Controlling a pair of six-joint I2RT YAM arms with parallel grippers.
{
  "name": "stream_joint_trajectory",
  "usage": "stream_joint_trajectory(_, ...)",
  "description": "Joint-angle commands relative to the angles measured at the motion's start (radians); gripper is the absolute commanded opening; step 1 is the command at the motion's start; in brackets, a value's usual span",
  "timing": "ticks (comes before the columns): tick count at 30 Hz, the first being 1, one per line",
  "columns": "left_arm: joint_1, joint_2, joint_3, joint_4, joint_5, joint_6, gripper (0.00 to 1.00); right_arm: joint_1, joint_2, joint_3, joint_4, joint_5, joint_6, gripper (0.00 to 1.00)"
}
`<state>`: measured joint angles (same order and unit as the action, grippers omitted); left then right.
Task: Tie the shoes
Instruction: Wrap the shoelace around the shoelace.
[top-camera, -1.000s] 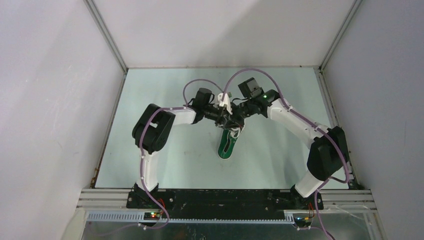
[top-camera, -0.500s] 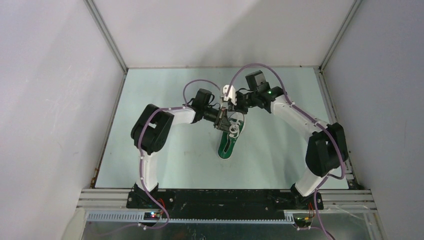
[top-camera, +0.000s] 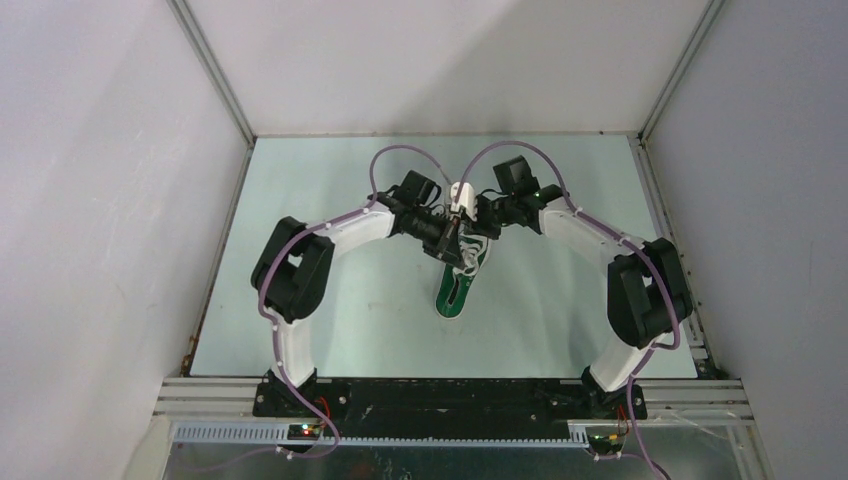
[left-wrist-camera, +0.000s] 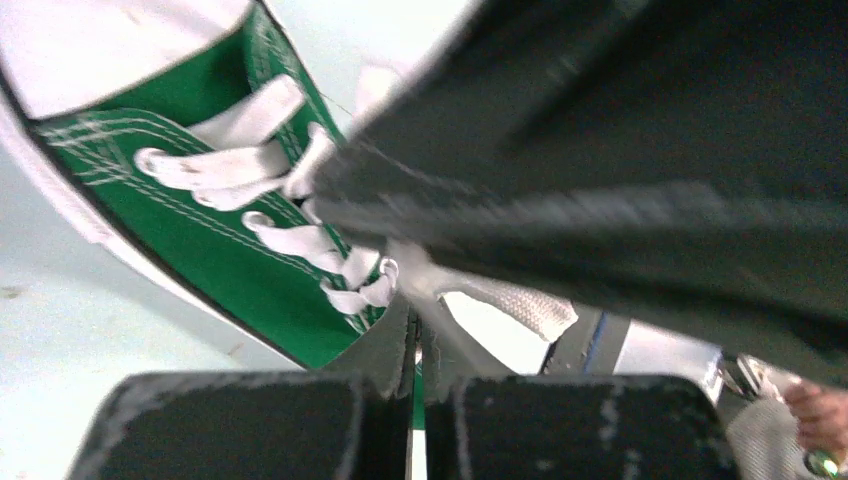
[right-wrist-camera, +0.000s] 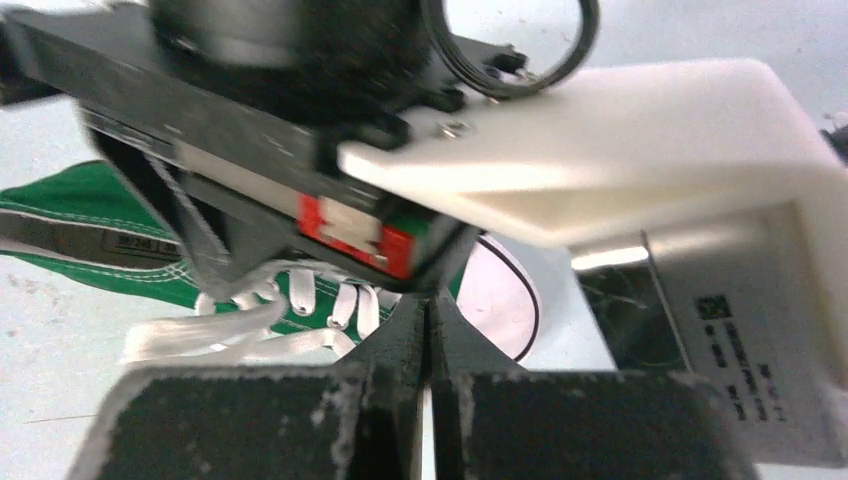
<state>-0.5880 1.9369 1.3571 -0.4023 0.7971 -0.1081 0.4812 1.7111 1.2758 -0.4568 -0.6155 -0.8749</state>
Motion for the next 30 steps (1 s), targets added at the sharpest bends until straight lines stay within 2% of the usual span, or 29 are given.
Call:
stream_joint_trajectory(1,-0.002,0.007,0.075,-0.098,0.141,0.071,0.0,-0.01,-0.024,-0.03,0.108,0.007,0.013,0.0)
stream_joint_trajectory(4,0.0,0.03,0.114,-0.154,0.182,0.078,0.0,-0.023,-0.024,-0.048,0.134,0.017,-0.015,0.0)
stream_joint_trajectory(9,0.0,0.03,0.109,-0.114,0.182,0.033,0.0,-0.06,-0.032,-0.049,0.107,-0.003,-0.042,0.0)
stream_joint_trajectory(10,-0.005,0.023,0.087,-0.105,0.15,0.022,0.0,-0.063,-0.045,-0.049,0.091,-0.018,-0.04,0.0)
stream_joint_trajectory(13,-0.068,0.015,0.086,-0.187,-0.23,0.002,0.0,-0.067,-0.076,-0.049,0.047,-0.052,-0.004,0.0)
stream_joint_trajectory(14,-0.08,0.018,0.097,-0.194,-0.233,0.0,0.0,-0.065,-0.083,-0.05,0.04,-0.051,0.003,0.0)
stream_joint_trajectory(15,-0.1,0.021,0.109,-0.203,-0.158,0.006,0.0,-0.061,-0.082,-0.051,0.032,-0.047,0.019,0.0)
stream_joint_trajectory(16,-0.113,0.031,0.145,-0.212,-0.142,0.021,0.0,-0.062,-0.078,-0.054,0.032,-0.035,0.027,0.0)
stream_joint_trajectory(21,-0.13,0.1,0.194,-0.219,-0.181,-0.018,0.0,-0.093,-0.091,-0.125,0.065,-0.01,0.046,0.0)
stream_joint_trajectory(25,-0.123,0.055,0.175,-0.192,-0.177,0.009,0.0,-0.111,-0.109,-0.162,0.071,-0.003,0.027,0.0)
stream_joint_trajectory(27,-0.134,0.081,0.2,-0.232,-0.221,-0.012,0.0,-0.112,-0.099,-0.17,0.084,0.005,0.028,0.0)
stream_joint_trajectory(29,-0.138,0.013,0.222,-0.219,-0.133,0.022,0.0,-0.11,-0.085,-0.17,0.093,0.03,0.019,0.0)
stream_joint_trajectory(30,-0.153,-0.011,0.224,-0.196,-0.188,0.044,0.0,-0.112,-0.082,-0.17,0.095,0.038,0.018,0.0)
